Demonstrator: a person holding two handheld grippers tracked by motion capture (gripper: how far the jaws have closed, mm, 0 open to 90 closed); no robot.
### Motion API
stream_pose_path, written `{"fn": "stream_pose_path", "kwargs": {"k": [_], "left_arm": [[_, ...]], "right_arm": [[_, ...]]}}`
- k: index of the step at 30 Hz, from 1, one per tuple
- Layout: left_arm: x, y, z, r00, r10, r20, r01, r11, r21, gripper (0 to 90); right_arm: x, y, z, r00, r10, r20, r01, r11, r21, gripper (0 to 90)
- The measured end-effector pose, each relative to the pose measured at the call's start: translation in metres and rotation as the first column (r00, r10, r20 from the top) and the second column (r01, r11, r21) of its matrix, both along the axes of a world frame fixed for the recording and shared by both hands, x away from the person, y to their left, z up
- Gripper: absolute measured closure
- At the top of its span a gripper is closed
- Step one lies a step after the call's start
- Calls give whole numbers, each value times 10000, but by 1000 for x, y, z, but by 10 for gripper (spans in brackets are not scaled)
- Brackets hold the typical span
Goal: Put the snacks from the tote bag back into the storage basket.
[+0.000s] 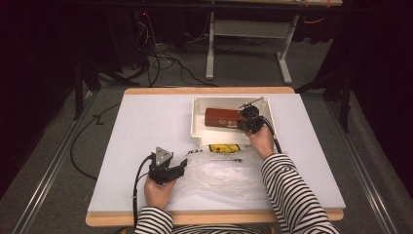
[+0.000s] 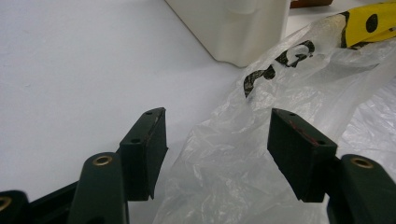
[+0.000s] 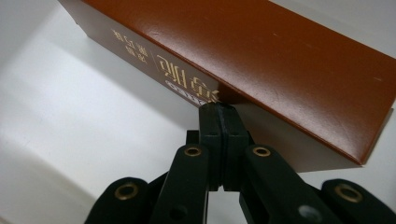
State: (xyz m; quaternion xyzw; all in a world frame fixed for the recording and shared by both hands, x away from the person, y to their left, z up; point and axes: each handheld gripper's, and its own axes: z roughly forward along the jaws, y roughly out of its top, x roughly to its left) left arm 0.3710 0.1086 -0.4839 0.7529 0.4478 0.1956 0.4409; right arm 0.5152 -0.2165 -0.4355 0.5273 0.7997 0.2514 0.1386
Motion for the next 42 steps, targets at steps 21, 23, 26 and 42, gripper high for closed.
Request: {"fn": "stream_pose_path", "kwargs": {"k": [21, 23, 26, 42], "left_arm": [[1, 1, 0, 10000, -50, -25, 50, 10000, -69, 399], [1, 1, 1, 10000, -79, -49, 79, 9999, -102, 402], [0, 1, 1, 9999, -139, -80, 138, 9998, -130, 404], [-2, 7, 5, 9989, -405, -227, 397, 9987, -312, 428]], "right_arm": [[-27, -9, 22, 9895, 968, 1070, -1040, 9926, 633, 890], [-33, -13, 29, 9858, 1064, 1300, -1168, 9903, 756, 887], [-37, -18, 34, 9827, 1136, 1464, -1265, 9886, 819, 881], [-64, -39, 48, 9618, 1547, 2258, -1849, 9755, 1193, 806]]}}
